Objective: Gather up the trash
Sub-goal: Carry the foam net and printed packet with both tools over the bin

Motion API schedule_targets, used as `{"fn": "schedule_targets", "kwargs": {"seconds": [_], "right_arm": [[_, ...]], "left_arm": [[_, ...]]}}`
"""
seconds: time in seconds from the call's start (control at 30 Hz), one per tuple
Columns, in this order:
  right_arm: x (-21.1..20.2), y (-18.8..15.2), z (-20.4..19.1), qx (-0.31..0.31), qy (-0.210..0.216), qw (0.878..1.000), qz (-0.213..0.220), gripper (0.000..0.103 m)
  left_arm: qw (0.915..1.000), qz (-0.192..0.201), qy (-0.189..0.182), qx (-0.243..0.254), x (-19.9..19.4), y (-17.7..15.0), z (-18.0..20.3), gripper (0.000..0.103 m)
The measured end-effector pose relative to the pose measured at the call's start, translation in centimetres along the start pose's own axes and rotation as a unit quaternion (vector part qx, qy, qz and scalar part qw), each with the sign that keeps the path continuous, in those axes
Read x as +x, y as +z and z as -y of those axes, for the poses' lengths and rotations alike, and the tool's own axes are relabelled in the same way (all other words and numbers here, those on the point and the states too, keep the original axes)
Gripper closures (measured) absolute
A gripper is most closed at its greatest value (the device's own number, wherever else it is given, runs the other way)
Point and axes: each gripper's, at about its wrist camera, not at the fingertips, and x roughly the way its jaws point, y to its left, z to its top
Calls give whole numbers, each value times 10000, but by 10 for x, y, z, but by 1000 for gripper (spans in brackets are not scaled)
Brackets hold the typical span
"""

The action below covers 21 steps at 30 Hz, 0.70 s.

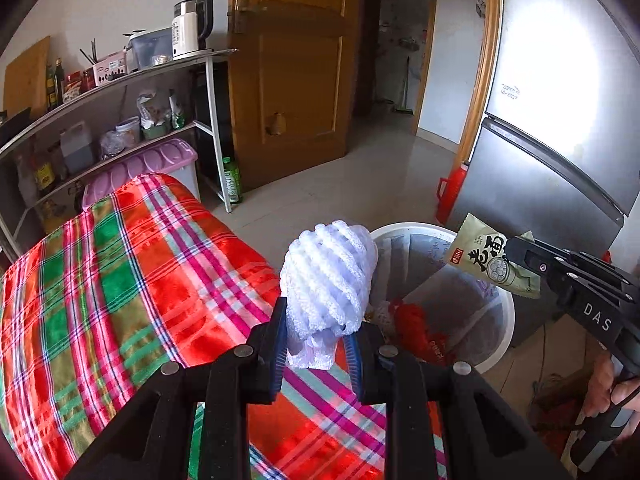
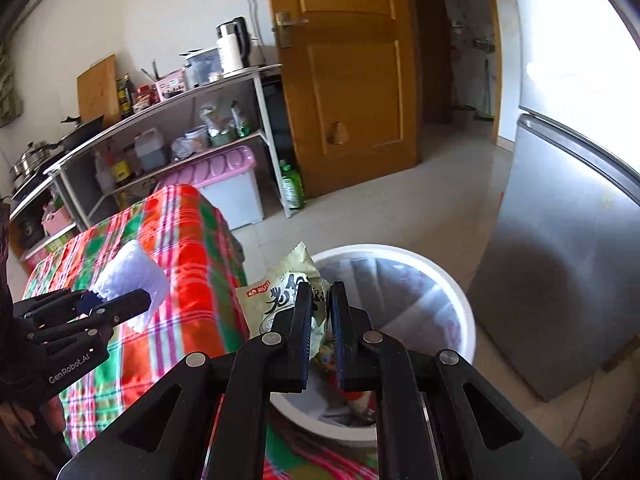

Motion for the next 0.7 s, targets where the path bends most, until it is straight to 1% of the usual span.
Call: {"fn": "schedule_targets", "kwargs": {"seconds": [0.2,0.4,0.7], "right_arm": [[5,-4,20,78,-238,9997,-53,93],[14,-11,38,137,-405,9989,-197,93],[35,-17,58,139,-642,9969,-442,93]], "left_arm": [[9998,-89,-113,128,17,5,21,77],[9993,-190,-219,226,35,7,42,77],[9988,-373,-215,228,61,8,51,77]]}}
